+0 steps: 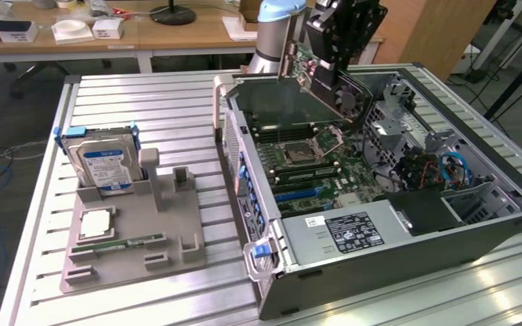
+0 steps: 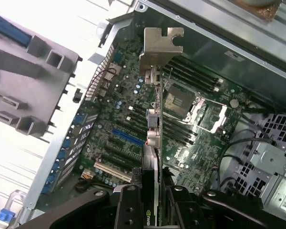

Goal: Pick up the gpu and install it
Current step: 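Insert the gpu into the slot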

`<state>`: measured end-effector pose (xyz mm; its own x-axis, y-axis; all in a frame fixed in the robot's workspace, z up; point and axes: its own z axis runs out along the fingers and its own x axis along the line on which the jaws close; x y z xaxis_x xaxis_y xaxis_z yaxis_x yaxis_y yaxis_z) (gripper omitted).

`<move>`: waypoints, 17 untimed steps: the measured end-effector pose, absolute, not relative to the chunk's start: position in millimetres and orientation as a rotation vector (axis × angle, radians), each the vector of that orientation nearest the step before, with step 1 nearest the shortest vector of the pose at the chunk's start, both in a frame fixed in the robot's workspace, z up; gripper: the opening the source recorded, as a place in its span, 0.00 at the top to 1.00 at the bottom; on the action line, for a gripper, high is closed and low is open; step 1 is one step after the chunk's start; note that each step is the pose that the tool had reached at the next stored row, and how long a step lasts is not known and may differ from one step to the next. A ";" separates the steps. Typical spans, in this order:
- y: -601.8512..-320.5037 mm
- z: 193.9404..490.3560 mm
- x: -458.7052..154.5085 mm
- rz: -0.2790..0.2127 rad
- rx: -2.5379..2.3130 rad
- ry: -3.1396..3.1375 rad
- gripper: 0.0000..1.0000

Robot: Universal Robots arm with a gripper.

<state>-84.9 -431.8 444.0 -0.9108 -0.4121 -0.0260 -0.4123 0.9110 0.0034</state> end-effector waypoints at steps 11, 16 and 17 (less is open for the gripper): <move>-431.8 444.0 -84.9 0.017 -0.951 2.969 0.74; -431.8 444.0 -84.9 0.019 -1.086 2.923 0.74; -431.8 444.0 -84.9 0.019 -1.112 2.913 0.74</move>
